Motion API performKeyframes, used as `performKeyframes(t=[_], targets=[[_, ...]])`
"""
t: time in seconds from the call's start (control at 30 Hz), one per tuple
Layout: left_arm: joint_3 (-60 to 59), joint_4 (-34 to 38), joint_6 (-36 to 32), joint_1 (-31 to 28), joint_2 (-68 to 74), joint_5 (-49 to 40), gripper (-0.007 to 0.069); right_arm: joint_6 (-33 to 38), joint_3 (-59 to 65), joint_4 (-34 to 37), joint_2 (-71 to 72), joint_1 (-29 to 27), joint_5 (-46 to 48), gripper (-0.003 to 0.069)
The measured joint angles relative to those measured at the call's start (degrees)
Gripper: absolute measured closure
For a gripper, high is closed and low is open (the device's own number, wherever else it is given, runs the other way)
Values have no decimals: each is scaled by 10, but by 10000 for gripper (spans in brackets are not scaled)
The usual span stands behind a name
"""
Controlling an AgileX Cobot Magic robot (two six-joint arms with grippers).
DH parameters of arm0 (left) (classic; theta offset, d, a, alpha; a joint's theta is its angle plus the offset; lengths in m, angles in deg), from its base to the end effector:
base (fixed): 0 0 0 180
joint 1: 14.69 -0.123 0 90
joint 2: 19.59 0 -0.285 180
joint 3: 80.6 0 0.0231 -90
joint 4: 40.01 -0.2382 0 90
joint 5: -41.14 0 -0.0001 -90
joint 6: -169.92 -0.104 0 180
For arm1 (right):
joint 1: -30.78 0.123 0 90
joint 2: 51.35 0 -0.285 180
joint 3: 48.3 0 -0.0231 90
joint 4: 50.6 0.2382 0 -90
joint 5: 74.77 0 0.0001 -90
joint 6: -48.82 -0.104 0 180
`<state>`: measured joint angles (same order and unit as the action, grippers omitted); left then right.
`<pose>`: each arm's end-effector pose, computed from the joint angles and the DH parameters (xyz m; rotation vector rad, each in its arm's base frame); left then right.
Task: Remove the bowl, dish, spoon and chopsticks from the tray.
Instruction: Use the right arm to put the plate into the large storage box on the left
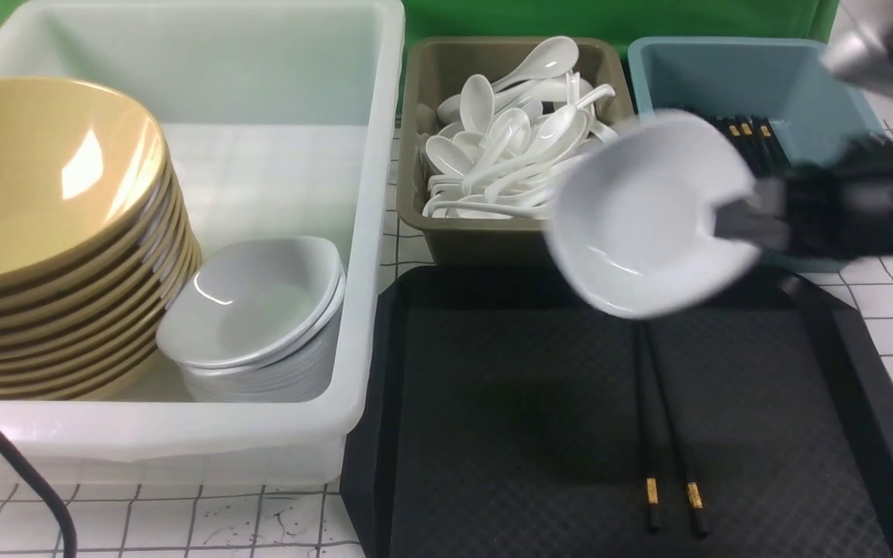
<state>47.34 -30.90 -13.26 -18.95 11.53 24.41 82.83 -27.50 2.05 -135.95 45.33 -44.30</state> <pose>0.0923 0.0021 0.3039 -0.1155 1.7366 -0.0562 0.2671 0.1127 0.3111 -0.2430 2.2049 0.7366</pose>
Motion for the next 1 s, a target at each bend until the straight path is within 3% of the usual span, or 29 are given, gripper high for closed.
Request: performKeyframes(t=[0.17,0.33,0.63,0.9,1.0], targets=[[0,1,0,0,0,3,636,-13,-80,36,-79,164,-97,588],[0,3,-1,0,0,3,636,-49,-187,41,-207,244,-136,577],[0,3,-1,0,0,2,636,-73,-230,45,-283,275,-145,547],[0,3,-1,0,0,2,636,-79,-234,36,-278,275,-122,333],[0,3,-1,0,0,-2,636,-83,-234,-21,-239,257,-50,266]])
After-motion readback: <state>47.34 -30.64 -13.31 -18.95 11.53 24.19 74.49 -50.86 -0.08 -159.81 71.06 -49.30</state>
